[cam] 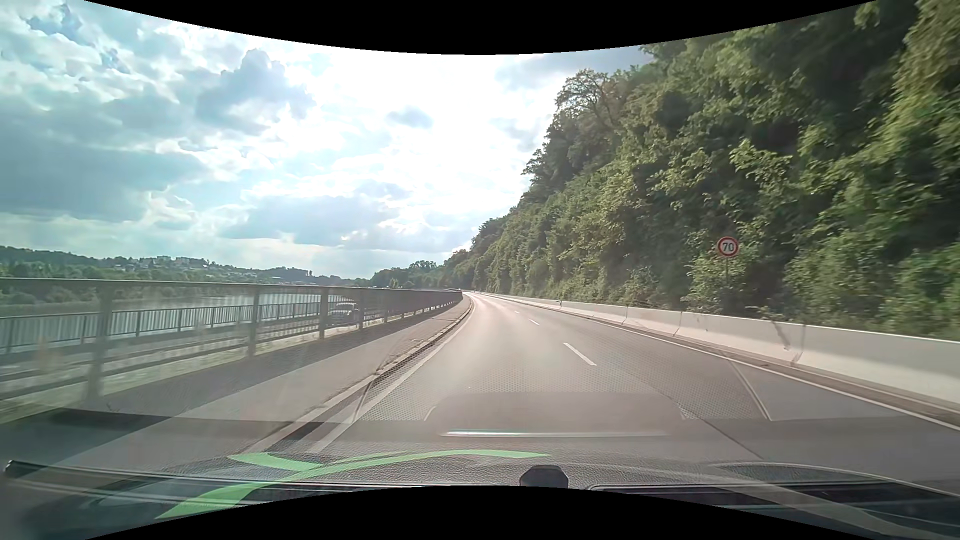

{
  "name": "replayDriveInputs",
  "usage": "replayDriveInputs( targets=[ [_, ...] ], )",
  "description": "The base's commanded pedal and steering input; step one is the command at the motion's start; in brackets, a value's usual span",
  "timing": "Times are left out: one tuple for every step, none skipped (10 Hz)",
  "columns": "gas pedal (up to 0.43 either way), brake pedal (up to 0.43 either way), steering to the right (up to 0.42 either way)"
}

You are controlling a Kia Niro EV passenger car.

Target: Follow the waypoints while adhering to traffic rules and regulations

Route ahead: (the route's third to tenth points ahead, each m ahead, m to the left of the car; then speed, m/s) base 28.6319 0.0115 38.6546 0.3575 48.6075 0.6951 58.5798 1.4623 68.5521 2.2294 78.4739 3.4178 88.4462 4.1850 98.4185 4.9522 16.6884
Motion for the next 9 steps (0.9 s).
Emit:
replayDriveInputs(
  targets=[
    [0.118,0.0,-0.004],
    [0.118,0.0,-0.004],
    [0.118,0.0,-0.005],
    [0.118,0.0,-0.005],
    [0.13,0.0,-0.005],
    [0.13,0.0,-0.006],
    [0.13,0.0,-0.006],
    [0.138,0.0,-0.005],
    [0.138,0.0,-0.006]
  ],
)
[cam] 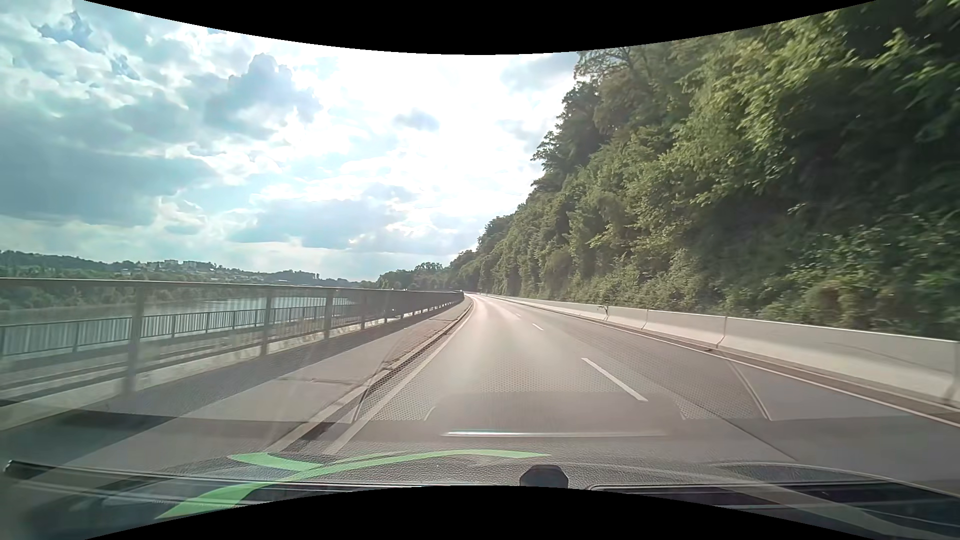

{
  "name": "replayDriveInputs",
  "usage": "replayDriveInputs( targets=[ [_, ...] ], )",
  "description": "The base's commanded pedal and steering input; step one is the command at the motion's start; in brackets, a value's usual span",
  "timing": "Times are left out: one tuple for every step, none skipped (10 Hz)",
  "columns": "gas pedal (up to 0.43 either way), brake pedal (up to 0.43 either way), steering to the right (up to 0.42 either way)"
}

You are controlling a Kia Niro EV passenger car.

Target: Follow the waypoints while adhering to traffic rules and regulations

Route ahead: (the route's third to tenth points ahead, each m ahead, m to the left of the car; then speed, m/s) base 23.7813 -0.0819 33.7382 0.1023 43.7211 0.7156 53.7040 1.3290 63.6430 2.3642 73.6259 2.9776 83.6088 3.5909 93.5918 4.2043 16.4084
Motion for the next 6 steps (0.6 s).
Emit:
replayDriveInputs(
  targets=[
    [0.15,0.0,-0.006],
    [0.157,0.0,-0.006],
    [0.157,0.0,-0.006],
    [0.157,0.0,-0.006],
    [0.157,0.0,-0.006],
    [0.169,0.0,-0.006]
  ],
)
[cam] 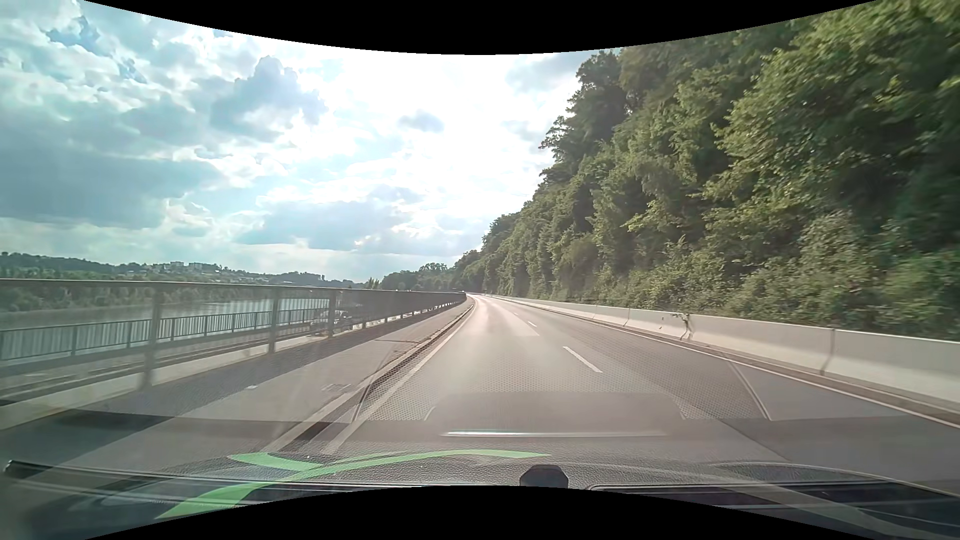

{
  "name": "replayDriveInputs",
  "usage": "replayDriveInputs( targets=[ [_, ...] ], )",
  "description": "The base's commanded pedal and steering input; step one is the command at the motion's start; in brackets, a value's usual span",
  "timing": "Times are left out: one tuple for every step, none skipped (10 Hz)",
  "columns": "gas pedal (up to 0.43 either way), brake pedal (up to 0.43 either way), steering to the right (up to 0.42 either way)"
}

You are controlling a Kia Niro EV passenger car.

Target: Follow the waypoints while adhering to traffic rules and regulations

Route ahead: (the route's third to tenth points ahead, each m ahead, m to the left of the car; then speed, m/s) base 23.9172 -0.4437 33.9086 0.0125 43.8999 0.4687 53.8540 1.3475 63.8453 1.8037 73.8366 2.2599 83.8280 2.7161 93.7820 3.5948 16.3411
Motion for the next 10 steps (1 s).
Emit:
replayDriveInputs(
  targets=[
    [0.169,0.0,-0.006],
    [0.169,0.0,-0.006],
    [0.169,0.0,-0.006],
    [0.169,0.0,-0.006],
    [0.157,0.0,-0.006],
    [0.157,0.0,-0.006],
    [0.157,0.0,-0.006],
    [0.157,0.0,-0.006],
    [0.157,0.0,-0.006],
    [0.169,0.0,-0.006]
  ],
)
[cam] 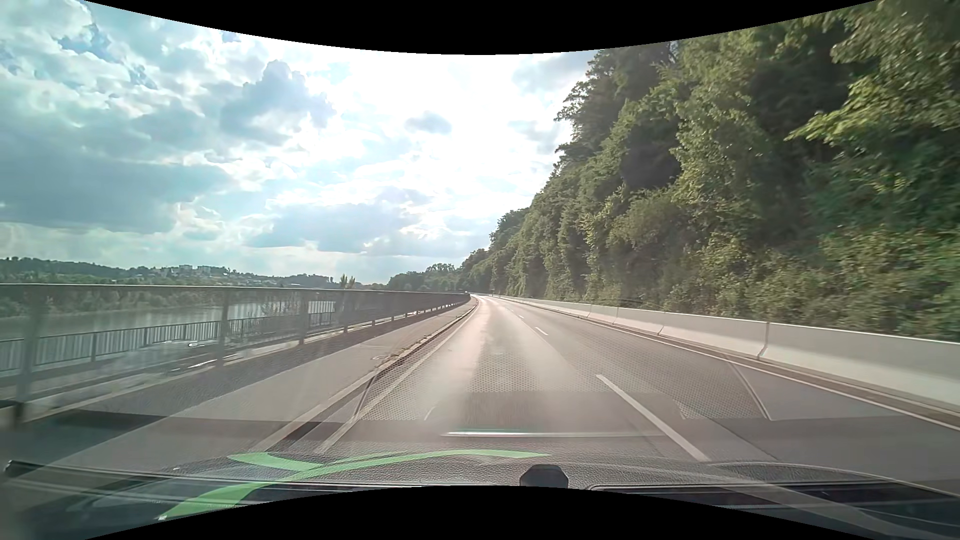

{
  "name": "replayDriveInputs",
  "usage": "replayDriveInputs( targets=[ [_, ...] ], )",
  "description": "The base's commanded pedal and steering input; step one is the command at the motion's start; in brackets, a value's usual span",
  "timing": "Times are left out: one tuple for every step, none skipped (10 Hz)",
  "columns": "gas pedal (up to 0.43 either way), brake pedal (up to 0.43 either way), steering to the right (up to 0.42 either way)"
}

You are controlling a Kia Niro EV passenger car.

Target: Follow the waypoints while adhering to traffic rules and regulations

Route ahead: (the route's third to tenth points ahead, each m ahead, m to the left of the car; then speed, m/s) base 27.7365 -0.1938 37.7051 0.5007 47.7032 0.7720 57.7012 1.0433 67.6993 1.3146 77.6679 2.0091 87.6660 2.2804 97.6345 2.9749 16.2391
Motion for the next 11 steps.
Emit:
replayDriveInputs(
  targets=[
    [0.177,0.0,-0.006],
    [0.177,0.0,-0.006],
    [0.177,0.0,-0.006],
    [0.177,0.0,-0.006],
    [0.177,0.0,-0.006],
    [0.189,0.0,-0.006],
    [0.197,0.0,-0.006],
    [0.197,0.0,-0.006],
    [0.209,0.0,-0.005],
    [0.209,0.0,-0.004],
    [0.209,0.0,-0.004]
  ],
)
